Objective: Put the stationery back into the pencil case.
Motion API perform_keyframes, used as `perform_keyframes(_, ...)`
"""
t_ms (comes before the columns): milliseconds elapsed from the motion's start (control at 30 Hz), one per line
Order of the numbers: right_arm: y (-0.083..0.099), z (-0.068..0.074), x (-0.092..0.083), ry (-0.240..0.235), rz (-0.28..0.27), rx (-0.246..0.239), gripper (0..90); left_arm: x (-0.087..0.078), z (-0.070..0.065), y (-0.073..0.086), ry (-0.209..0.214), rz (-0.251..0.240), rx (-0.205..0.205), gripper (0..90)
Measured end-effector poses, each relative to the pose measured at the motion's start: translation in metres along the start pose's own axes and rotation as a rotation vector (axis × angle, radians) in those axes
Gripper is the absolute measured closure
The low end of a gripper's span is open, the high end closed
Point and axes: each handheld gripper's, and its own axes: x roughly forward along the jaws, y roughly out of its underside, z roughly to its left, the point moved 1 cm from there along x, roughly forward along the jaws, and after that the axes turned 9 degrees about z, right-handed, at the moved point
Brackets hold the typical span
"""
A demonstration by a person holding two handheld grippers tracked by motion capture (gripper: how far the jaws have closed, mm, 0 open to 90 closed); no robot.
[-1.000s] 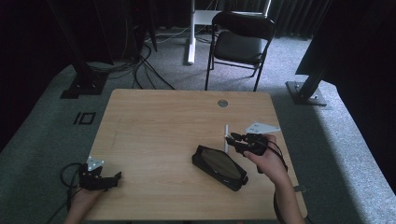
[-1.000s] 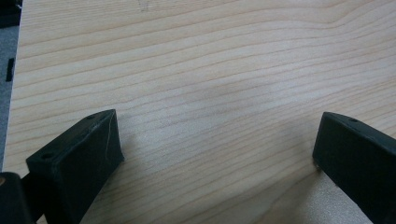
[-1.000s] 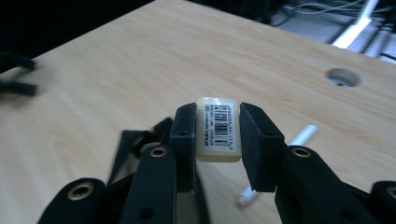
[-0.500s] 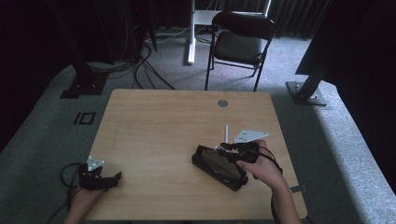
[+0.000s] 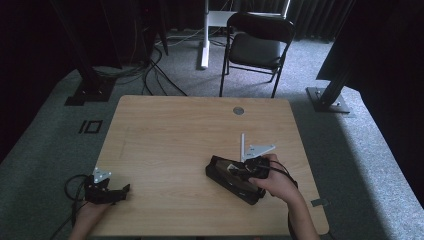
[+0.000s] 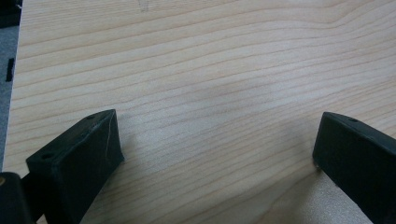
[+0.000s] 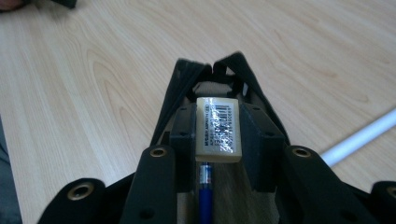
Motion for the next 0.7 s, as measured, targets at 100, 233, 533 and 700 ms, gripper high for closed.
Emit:
perform_keyframes(100, 0.001, 0.001, 0.004, -0.006, 0.031, -0.01, 68.1, 0.0, 0.0, 0.0, 0.0, 0.0, 0.0, 1.4)
perform_keyframes(233, 0.002, 0.0, 0.01, -0.012, 0.069, -0.007, 68.1, 0.0, 0.0, 0.0, 0.0, 0.0, 0.0, 1.4)
perform_keyframes(533, -0.001, 0.0, 0.023, -0.011, 0.142, -0.009, 68.1, 0.0, 0.0, 0.0, 0.0, 0.0, 0.0, 1.4)
perform_keyframes(700, -0.003, 0.003, 0.029, -0.001, 0.182, -0.03, 68.0, 0.0, 0.0, 0.0, 0.0, 0.0, 0.0, 1.4)
